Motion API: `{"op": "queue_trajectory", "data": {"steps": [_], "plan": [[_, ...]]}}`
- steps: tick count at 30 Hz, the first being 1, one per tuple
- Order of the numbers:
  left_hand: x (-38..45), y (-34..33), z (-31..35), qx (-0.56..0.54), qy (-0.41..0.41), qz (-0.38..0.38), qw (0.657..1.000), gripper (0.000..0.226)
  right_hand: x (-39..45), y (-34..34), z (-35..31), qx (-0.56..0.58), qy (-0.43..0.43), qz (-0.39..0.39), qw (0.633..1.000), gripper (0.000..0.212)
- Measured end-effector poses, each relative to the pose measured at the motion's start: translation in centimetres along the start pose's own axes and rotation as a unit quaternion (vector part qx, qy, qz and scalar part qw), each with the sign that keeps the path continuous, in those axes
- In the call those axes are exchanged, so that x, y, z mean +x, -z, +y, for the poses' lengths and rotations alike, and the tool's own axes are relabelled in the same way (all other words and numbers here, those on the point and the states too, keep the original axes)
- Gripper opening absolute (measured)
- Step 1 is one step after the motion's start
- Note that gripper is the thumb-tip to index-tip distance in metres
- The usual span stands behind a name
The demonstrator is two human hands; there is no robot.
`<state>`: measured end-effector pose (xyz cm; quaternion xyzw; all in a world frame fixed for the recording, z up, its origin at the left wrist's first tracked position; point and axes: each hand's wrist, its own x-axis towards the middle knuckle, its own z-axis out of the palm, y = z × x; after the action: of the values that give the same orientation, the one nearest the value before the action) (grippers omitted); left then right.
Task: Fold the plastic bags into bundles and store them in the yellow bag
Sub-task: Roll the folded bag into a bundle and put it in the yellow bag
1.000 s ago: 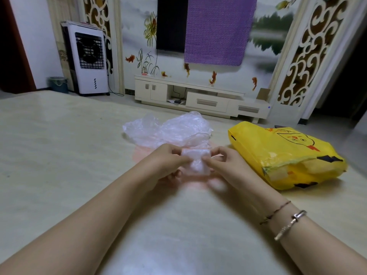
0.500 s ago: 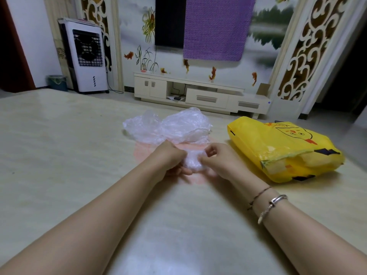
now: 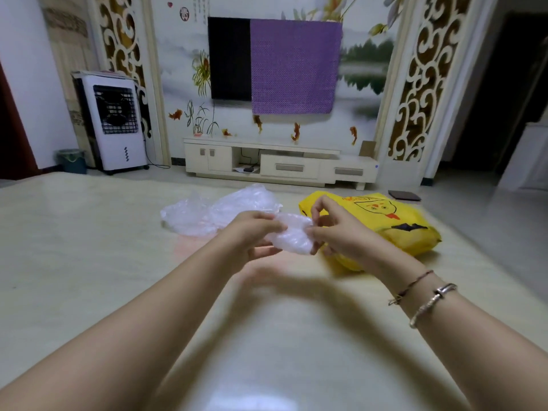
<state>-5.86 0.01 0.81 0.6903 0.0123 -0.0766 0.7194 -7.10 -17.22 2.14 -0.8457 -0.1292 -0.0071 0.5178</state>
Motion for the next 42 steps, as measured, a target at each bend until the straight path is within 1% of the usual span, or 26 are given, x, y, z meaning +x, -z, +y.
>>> {"op": "queue_trajectory", "data": {"steps": [3, 5, 8, 11, 13, 15, 18, 19, 21, 22, 23, 24, 26, 27, 28, 30, 32, 34, 36, 39, 42], "plan": [[-0.7, -3.3, -0.2, 0.021, -0.019, -0.035, 0.999, 0.026, -2.9, 2.9, 1.0, -0.007, 0.005, 0.015, 1.0, 0.026], [-0.6, -4.9, -0.8, 0.036, -0.038, -0.029, 0.998, 0.035, -4.2, 4.3, 2.2, 0.002, -0.009, 0.026, 1.0, 0.024], [-0.2, -7.8, -1.9, 0.133, -0.092, 0.006, 0.987, 0.04, -5.5, 6.6, 4.8, 0.037, -0.034, 0.085, 0.995, 0.023], [1.3, -9.6, -3.4, 0.252, -0.152, 0.051, 0.954, 0.039, -4.8, 8.1, 7.5, 0.065, -0.05, 0.162, 0.983, 0.027], [2.5, -10.1, -4.3, 0.299, -0.183, 0.094, 0.932, 0.034, -3.5, 8.4, 8.8, 0.073, -0.046, 0.175, 0.981, 0.031], [3.4, -10.1, -4.9, 0.295, -0.211, 0.114, 0.925, 0.026, -1.9, 8.1, 9.6, 0.065, -0.03, 0.158, 0.985, 0.035], [4.2, -9.9, -5.4, 0.251, -0.251, 0.106, 0.929, 0.022, 0.7, 6.1, 9.5, 0.011, -0.006, 0.104, 0.995, 0.041], [4.2, -9.9, -5.5, 0.242, -0.262, 0.106, 0.928, 0.021, 1.5, 5.3, 9.4, -0.007, -0.004, 0.089, 0.996, 0.038], [4.4, -9.7, -5.6, 0.231, -0.277, 0.105, 0.927, 0.021, 2.9, 3.9, 8.9, -0.041, -0.013, 0.065, 0.997, 0.026], [4.6, -9.6, -5.7, 0.227, -0.281, 0.1, 0.927, 0.02, 3.5, 3.5, 8.8, -0.078, -0.029, 0.054, 0.995, 0.02], [4.7, -9.5, -5.7, 0.225, -0.282, 0.09, 0.928, 0.02, 4.1, 3.3, 8.7, -0.135, -0.061, 0.039, 0.988, 0.02], [4.8, -9.5, -5.8, 0.222, -0.282, 0.081, 0.93, 0.018, 4.5, 3.3, 8.7, -0.188, -0.102, 0.024, 0.977, 0.025], [5.0, -9.3, -5.9, 0.22, -0.276, 0.072, 0.933, 0.014, 5.0, 3.3, 8.8, -0.226, -0.164, 0.007, 0.96, 0.033], [5.0, -9.1, -5.9, 0.223, -0.272, 0.075, 0.933, 0.013, 5.0, 3.2, 8.8, -0.224, -0.166, 0.005, 0.96, 0.034], [5.0, -9.0, -5.9, 0.224, -0.267, 0.077, 0.934, 0.012, 4.8, 3.2, 8.7, -0.218, -0.155, 0.004, 0.964, 0.032], [5.0, -8.9, -5.8, 0.222, -0.257, 0.075, 0.938, 0.012, 4.2, 3.3, 8.7, -0.191, -0.107, 0.004, 0.976, 0.033], [4.9, -9.0, -5.7, 0.218, -0.246, 0.073, 0.942, 0.012, 3.0, 3.8, 9.2, -0.178, -0.062, 0.009, 0.982, 0.045], [4.6, -9.3, -5.6, 0.212, -0.237, 0.073, 0.945, 0.015, 1.2, 4.8, 9.7, -0.178, -0.032, 0.013, 0.983, 0.059], [4.2, -9.6, -5.5, 0.21, -0.228, 0.071, 0.948, 0.017, -0.5, 5.8, 9.9, -0.172, -0.016, 0.019, 0.985, 0.068], [3.1, -9.5, -5.1, 0.219, -0.218, 0.066, 0.949, 0.019, -3.4, 7.0, 9.0, -0.161, -0.008, 0.039, 0.986, 0.069], [2.1, -8.2, -4.7, 0.234, -0.218, 0.065, 0.945, 0.023, -4.6, 7.3, 7.6, -0.142, 0.022, 0.059, 0.988, 0.067]]}}
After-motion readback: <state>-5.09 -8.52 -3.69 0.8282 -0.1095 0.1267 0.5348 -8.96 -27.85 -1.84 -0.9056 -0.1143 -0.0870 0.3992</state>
